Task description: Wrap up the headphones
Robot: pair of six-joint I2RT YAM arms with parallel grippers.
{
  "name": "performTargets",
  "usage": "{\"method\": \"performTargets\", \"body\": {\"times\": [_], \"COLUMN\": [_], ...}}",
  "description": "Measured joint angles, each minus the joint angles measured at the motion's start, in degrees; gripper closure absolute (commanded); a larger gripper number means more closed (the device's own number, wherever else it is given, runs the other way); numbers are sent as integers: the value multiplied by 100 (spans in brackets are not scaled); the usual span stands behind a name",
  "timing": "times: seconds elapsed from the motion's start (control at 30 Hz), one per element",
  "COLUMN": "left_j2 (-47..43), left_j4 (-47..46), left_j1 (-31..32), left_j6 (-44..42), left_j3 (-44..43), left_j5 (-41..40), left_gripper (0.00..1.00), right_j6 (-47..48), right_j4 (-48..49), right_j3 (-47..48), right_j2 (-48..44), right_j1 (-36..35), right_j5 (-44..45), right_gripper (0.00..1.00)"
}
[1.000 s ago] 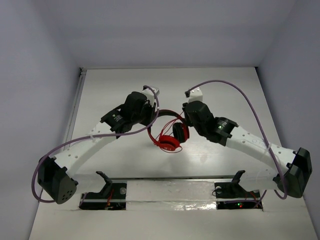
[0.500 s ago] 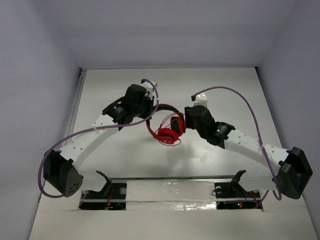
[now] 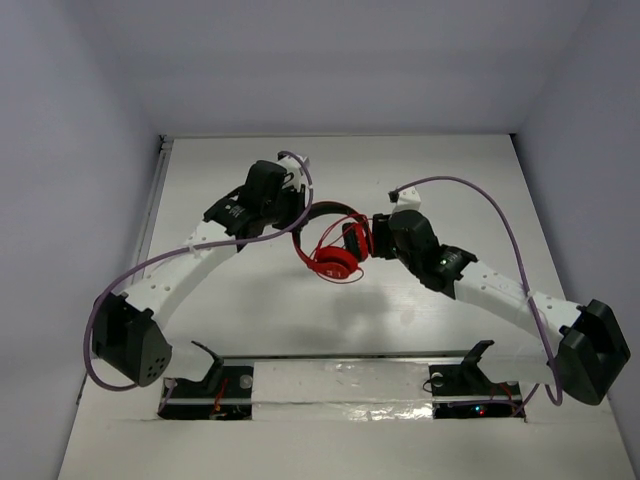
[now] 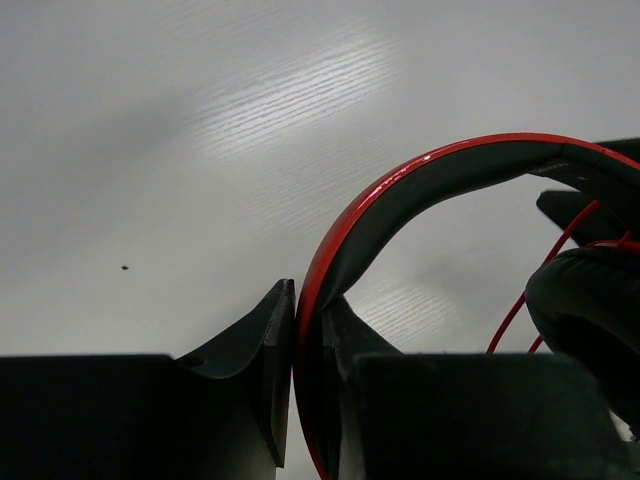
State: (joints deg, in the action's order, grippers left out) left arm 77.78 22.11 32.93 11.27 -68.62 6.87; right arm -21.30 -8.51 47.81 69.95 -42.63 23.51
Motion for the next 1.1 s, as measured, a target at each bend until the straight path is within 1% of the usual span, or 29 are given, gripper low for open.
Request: {"method": "performTargets", "body": {"times": [0.1, 0.23, 0.4, 0.57, 0.77, 1.0, 1.07, 1.1], "left_j2": [59, 140, 361, 566, 798, 1228, 1360, 1414], "left_j4": [-50, -166, -363, -481, -601, -758, -802, -831], "left_j1": [-179, -457, -640, -693, -815, -962, -979, -979], "left_j6": [87, 221, 358, 540, 638, 761, 798, 824], "left_j3": [-70, -195, -450, -581, -758, -916, -953, -964], "left_j5": [155, 387, 422, 339, 232, 118, 81, 59], "left_gripper": [100, 100, 100, 100, 100, 100, 100, 100], "right_j6": [-66, -118, -251, -428, -734, -966, -1010, -1036], "right_j4": [-44, -26, 42, 188, 208, 140, 98, 76], "right_j3": [-94, -72, -87, -229, -584, -688, -728, -748], "right_j2": [-92, -173, -177, -243, -754, -1139, -1220, -1257], "right_j1": [4, 9, 20, 20, 20, 20, 20, 20], "right_j5": [-302, -800, -1303, -1639, -1620, -1386, -1263, -1211], "right_gripper": [41, 41, 41, 41, 42, 40, 41, 43]}}
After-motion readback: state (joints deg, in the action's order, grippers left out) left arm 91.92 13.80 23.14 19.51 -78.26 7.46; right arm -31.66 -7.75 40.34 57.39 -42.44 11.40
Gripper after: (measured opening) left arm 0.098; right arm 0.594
